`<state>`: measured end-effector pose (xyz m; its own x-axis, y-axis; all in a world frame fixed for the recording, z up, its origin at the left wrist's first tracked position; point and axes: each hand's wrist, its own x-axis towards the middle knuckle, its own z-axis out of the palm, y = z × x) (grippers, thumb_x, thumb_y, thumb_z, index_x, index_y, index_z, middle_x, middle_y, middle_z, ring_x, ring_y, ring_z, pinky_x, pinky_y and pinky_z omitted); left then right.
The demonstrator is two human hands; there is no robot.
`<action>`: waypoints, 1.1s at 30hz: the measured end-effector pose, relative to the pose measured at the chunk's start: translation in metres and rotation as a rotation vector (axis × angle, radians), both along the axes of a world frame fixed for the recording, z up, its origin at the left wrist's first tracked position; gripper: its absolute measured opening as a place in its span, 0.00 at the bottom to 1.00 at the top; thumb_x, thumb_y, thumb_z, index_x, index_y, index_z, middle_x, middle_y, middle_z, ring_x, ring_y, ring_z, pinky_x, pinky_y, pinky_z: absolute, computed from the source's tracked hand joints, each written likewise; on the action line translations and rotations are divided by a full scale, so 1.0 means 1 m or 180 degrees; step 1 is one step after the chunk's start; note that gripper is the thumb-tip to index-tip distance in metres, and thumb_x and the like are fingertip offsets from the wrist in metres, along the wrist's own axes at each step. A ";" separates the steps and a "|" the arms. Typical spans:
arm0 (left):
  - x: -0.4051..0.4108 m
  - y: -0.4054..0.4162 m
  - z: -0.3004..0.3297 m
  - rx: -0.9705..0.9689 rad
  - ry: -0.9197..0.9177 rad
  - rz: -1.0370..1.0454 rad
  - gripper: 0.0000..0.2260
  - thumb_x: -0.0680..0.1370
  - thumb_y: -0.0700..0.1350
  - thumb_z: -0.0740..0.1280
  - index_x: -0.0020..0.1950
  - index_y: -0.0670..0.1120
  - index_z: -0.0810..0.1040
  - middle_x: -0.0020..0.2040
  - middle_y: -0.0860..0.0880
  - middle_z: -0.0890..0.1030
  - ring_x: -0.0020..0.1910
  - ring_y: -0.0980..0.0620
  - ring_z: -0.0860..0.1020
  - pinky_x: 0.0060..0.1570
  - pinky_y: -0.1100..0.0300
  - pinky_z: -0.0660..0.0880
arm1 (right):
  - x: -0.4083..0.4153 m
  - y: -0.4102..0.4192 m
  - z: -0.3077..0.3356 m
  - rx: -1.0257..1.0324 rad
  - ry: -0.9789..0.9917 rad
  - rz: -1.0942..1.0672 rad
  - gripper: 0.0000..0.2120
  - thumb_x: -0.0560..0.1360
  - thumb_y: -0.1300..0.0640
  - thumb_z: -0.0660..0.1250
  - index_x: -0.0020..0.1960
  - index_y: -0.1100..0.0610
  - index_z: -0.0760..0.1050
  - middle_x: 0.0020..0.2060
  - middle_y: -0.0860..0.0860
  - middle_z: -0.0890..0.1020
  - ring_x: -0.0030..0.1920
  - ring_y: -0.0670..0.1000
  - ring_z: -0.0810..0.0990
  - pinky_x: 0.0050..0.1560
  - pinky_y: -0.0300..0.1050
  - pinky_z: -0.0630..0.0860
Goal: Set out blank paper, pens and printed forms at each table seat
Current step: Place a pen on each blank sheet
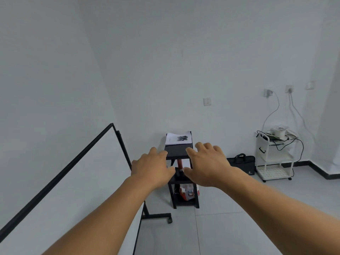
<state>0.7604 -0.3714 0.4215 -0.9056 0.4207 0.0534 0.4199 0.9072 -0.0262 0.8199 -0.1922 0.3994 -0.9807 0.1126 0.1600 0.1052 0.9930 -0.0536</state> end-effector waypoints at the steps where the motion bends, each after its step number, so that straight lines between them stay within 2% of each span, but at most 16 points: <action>1: -0.019 0.009 -0.001 -0.0014 0.0021 -0.0051 0.29 0.83 0.63 0.61 0.83 0.55 0.66 0.76 0.48 0.71 0.70 0.42 0.76 0.65 0.43 0.76 | -0.015 0.008 0.001 0.0028 -0.0013 -0.0051 0.31 0.81 0.34 0.59 0.77 0.51 0.67 0.71 0.56 0.73 0.72 0.62 0.70 0.72 0.61 0.67; 5: -0.103 0.043 -0.009 -0.0035 0.0024 -0.0169 0.27 0.83 0.63 0.61 0.79 0.54 0.69 0.73 0.48 0.72 0.66 0.43 0.77 0.61 0.44 0.76 | -0.086 0.038 0.003 0.0126 -0.0063 -0.0247 0.30 0.82 0.35 0.58 0.77 0.52 0.67 0.73 0.56 0.72 0.73 0.62 0.70 0.73 0.61 0.67; 10: -0.211 0.092 -0.005 -0.0005 0.0050 -0.0423 0.28 0.83 0.63 0.60 0.82 0.54 0.67 0.76 0.48 0.71 0.68 0.43 0.76 0.61 0.44 0.75 | -0.180 0.076 0.011 0.0133 -0.0110 -0.0487 0.31 0.82 0.35 0.57 0.77 0.52 0.66 0.73 0.56 0.71 0.73 0.62 0.69 0.74 0.61 0.67; 15: -0.293 0.147 0.008 0.0043 0.0140 -0.0698 0.27 0.84 0.63 0.61 0.81 0.55 0.69 0.72 0.49 0.73 0.68 0.43 0.76 0.62 0.44 0.76 | -0.252 0.118 0.021 0.0077 -0.0019 -0.0695 0.29 0.82 0.36 0.58 0.75 0.52 0.68 0.71 0.56 0.73 0.71 0.61 0.71 0.71 0.60 0.68; 20: -0.349 0.201 0.005 -0.0018 0.0121 -0.0796 0.28 0.84 0.64 0.61 0.82 0.54 0.67 0.74 0.48 0.72 0.69 0.43 0.76 0.63 0.44 0.76 | -0.305 0.168 0.019 0.0045 -0.0029 -0.0822 0.30 0.82 0.35 0.58 0.76 0.52 0.67 0.73 0.56 0.72 0.73 0.62 0.70 0.73 0.61 0.67; 24: -0.395 0.260 -0.010 -0.0050 0.0100 -0.0772 0.29 0.85 0.64 0.61 0.84 0.54 0.66 0.78 0.47 0.70 0.72 0.41 0.75 0.66 0.42 0.76 | -0.354 0.224 0.003 0.0035 -0.0076 -0.0806 0.31 0.82 0.34 0.57 0.77 0.52 0.66 0.75 0.57 0.71 0.74 0.62 0.70 0.75 0.62 0.66; 33: -0.492 0.387 -0.044 -0.0060 -0.0130 -0.0367 0.30 0.85 0.64 0.61 0.84 0.53 0.65 0.79 0.47 0.69 0.73 0.42 0.75 0.66 0.44 0.76 | -0.476 0.360 -0.021 0.0079 -0.0281 -0.0346 0.33 0.82 0.33 0.57 0.79 0.52 0.64 0.75 0.57 0.71 0.74 0.62 0.69 0.75 0.62 0.66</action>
<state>0.2681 0.0158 0.3780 -0.8525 0.5227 0.0085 0.5224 0.8524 -0.0234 0.3442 0.1675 0.3783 -0.9733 0.2161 0.0775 0.2156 0.9764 -0.0148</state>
